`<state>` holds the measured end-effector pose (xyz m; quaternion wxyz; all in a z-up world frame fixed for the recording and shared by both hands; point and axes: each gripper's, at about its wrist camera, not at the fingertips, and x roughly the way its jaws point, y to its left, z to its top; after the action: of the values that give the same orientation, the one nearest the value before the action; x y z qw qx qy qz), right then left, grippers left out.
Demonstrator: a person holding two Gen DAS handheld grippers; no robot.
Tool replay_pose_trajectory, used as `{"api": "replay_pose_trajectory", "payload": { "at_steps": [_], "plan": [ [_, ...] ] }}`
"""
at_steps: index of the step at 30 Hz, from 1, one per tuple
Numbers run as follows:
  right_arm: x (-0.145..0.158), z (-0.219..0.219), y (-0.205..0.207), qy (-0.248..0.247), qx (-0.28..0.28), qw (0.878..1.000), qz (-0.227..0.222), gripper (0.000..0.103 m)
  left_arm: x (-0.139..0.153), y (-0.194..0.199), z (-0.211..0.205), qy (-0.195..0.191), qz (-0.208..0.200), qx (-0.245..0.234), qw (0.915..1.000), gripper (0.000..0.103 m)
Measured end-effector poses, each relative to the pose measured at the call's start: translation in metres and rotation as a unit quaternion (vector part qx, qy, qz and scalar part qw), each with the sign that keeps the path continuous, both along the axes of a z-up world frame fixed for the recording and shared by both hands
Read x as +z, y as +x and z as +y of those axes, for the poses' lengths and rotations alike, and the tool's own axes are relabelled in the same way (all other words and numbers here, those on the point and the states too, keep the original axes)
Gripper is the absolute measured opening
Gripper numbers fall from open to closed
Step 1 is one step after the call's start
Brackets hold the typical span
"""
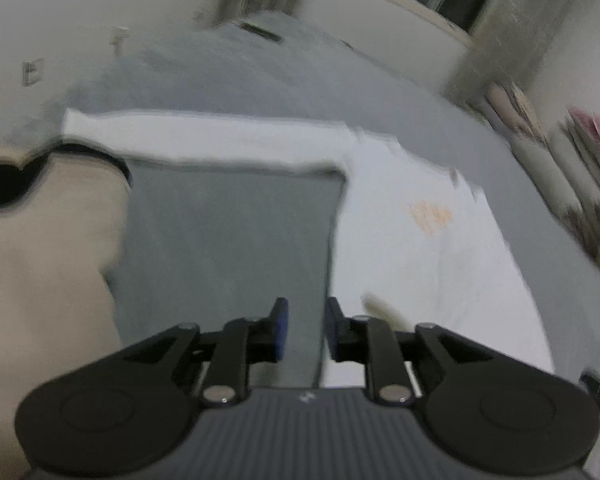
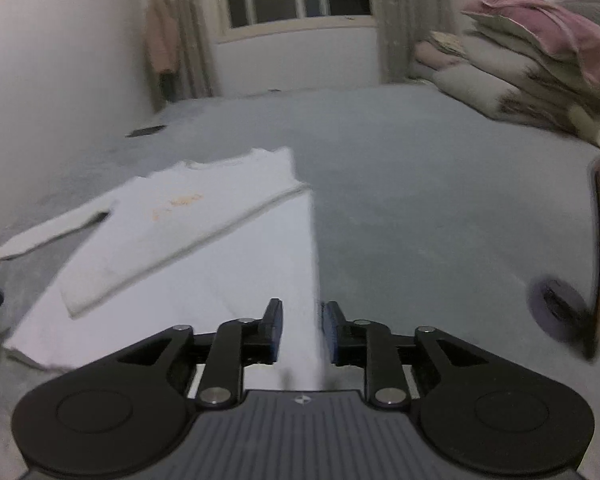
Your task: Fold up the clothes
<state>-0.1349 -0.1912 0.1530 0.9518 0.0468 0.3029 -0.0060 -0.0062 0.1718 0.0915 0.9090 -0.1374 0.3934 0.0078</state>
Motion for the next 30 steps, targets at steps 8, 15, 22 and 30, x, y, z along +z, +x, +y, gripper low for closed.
{"api": "replay_pose_trajectory", "payload": {
  "at_steps": [8, 15, 22, 30],
  "plan": [
    [0.007, 0.069, 0.068, -0.019, 0.119, 0.993, -0.007, 0.029, 0.05, 0.064, 0.037, 0.034, -0.019, 0.099, 0.9943, 0.036],
    [-0.02, 0.089, 0.098, -0.043, 0.135, 0.99, -0.01, 0.035, 0.039, 0.093, 0.051, 0.094, 0.003, 0.129, 0.9872, 0.034],
    [-0.029, 0.086, 0.099, -0.048, 0.141, 0.989, -0.007, 0.057, 0.016, 0.116, 0.061, 0.161, 0.034, 0.146, 0.9756, 0.034],
    [-0.038, 0.079, 0.092, -0.047, 0.132, 0.99, 0.002, 0.061, -0.001, 0.132, 0.081, 0.18, 0.059, 0.17, 0.9671, 0.034]
  ]
}}
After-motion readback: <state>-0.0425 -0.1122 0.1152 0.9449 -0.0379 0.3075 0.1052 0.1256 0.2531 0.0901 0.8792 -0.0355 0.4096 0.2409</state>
